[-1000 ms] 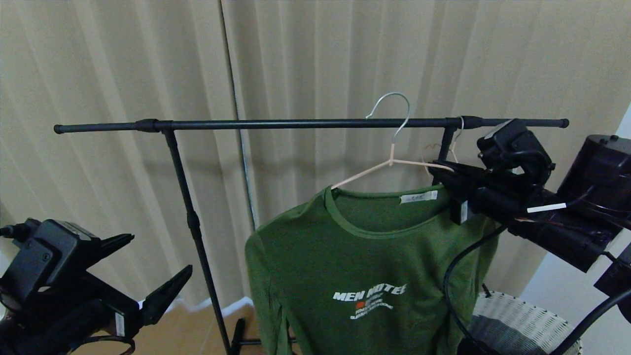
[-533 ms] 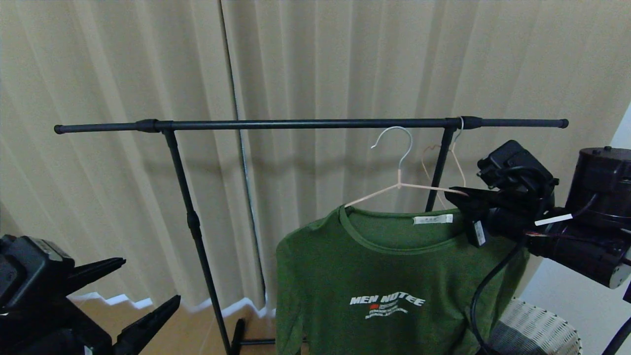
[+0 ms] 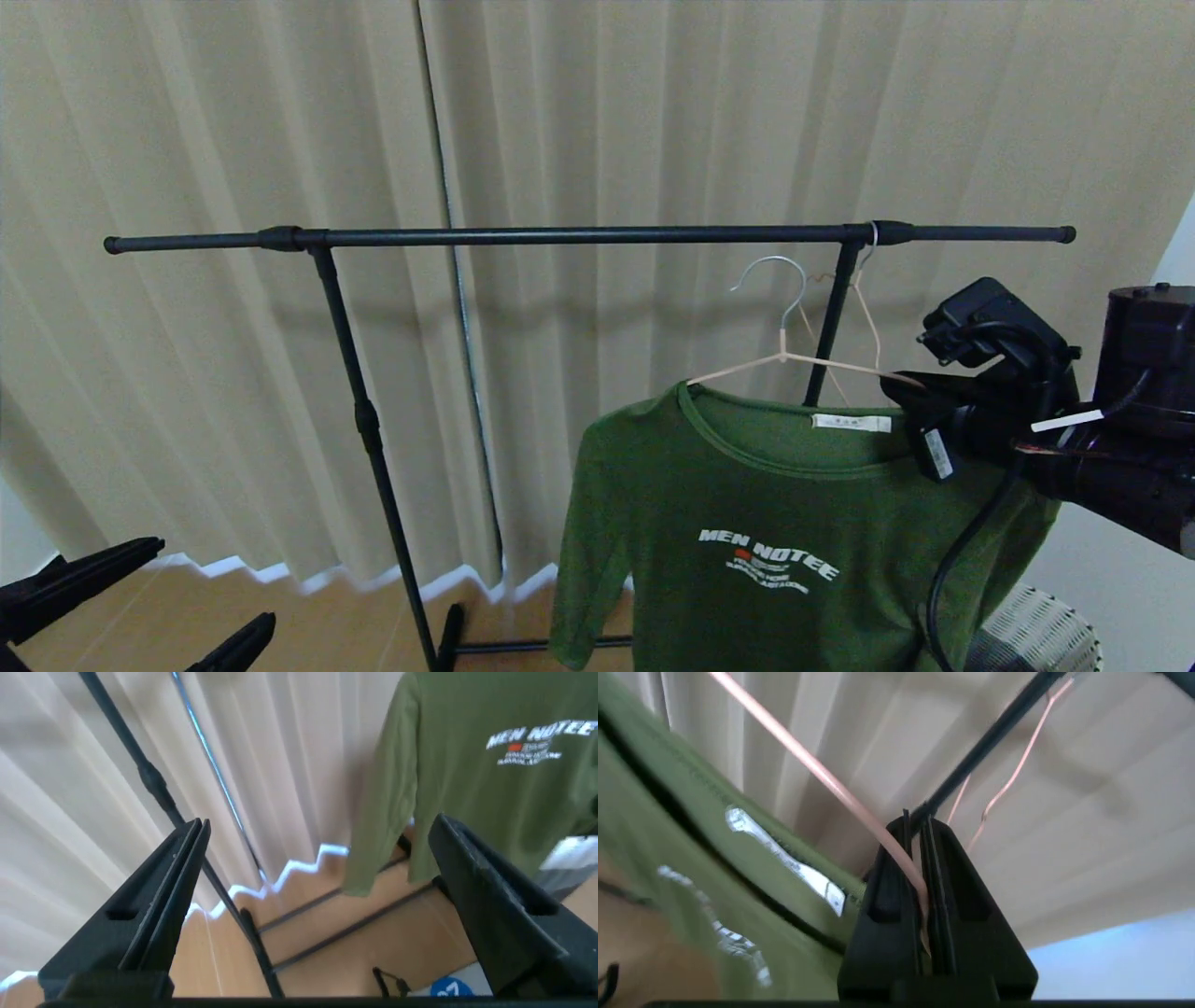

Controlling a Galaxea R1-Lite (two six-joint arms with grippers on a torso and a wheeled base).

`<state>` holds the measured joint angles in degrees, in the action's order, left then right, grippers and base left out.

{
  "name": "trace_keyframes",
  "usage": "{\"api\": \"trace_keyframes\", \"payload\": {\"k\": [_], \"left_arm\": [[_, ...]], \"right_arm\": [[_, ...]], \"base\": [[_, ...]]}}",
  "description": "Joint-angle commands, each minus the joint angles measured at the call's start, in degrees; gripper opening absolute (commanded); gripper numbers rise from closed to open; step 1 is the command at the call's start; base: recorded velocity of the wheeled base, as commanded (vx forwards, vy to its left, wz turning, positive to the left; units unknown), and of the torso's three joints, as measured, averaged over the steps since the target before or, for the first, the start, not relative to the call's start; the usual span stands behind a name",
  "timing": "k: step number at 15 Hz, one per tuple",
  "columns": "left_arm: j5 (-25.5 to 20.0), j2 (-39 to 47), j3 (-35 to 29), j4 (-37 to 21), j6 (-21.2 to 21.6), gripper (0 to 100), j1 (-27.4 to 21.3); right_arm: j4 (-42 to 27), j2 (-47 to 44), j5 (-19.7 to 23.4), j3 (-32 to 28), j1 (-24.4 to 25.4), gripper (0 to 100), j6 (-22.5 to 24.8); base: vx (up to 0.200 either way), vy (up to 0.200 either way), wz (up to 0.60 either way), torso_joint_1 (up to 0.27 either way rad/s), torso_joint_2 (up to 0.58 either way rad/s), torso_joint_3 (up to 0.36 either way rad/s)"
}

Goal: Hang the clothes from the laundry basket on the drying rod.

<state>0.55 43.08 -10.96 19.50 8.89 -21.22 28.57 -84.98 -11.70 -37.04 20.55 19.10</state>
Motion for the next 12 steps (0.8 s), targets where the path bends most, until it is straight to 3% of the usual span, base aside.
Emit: {"api": "trace_keyframes", "payload": {"k": [1,12], "left_arm": [[0.07,-2.48,0.5,0.09,-0.01,100,0.04],[0.24,-2.83,-0.73,-0.17,-0.27,100,1.27]], "right_arm": [[-0.45,1.57,-0.07,0.12,-0.07,0,-0.03],[0.25,1.31,-0.16,-0.67,-0.16,0,-3.28]], "base": [[0.0,0.0,0.0,0.0,0.0,0.0],[0.0,0.0,0.0,0.0,0.0,0.0]]}}
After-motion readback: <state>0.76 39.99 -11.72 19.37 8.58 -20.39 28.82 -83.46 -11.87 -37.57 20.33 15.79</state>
